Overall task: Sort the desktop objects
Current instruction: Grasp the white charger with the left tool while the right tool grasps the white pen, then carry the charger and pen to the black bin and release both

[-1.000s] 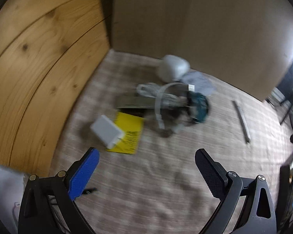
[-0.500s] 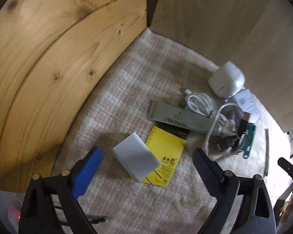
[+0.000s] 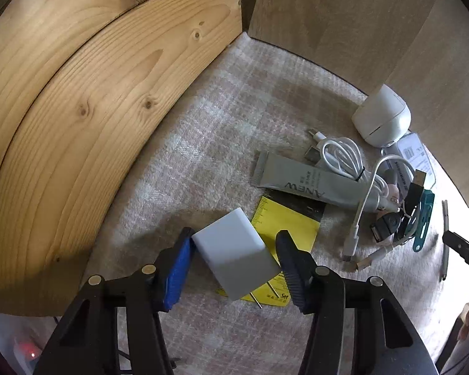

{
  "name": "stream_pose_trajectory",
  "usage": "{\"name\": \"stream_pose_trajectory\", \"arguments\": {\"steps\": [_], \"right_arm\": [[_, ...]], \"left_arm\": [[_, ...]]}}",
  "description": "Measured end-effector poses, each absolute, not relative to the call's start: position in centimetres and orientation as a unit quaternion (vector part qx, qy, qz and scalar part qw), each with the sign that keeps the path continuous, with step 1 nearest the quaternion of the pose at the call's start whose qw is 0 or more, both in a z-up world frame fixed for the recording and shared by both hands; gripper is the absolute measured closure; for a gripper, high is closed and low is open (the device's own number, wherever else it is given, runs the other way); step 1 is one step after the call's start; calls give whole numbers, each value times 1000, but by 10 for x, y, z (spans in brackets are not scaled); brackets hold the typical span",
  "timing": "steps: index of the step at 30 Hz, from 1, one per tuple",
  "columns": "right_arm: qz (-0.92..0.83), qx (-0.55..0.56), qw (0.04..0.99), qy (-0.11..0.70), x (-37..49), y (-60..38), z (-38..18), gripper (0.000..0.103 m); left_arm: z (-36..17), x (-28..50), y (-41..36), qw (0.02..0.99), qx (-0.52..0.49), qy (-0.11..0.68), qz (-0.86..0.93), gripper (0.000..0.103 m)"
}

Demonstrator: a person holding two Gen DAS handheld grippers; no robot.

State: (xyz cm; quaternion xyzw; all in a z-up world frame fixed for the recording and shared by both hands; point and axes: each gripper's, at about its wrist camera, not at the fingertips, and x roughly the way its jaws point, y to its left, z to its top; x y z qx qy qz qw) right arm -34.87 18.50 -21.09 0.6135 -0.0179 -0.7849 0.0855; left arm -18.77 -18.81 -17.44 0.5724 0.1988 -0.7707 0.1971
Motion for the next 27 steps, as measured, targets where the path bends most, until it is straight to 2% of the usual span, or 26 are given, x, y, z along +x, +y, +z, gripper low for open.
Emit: {"name": "stream_pose_trajectory", "arguments": {"steps": [5, 8, 27], "right_arm": [[-787, 610, 85, 24, -344, 181, -210, 85], [-786, 611, 92, 21, -341, 188, -210, 94], [-784, 605, 130, -45, -281, 260, -194, 95]], "left_arm": [[-171, -178, -177, 192, 566, 197, -777, 46], [-167, -172, -170, 191, 564, 203, -778, 47], [-146, -88, -92, 149, 558, 191, -794, 47]]}}
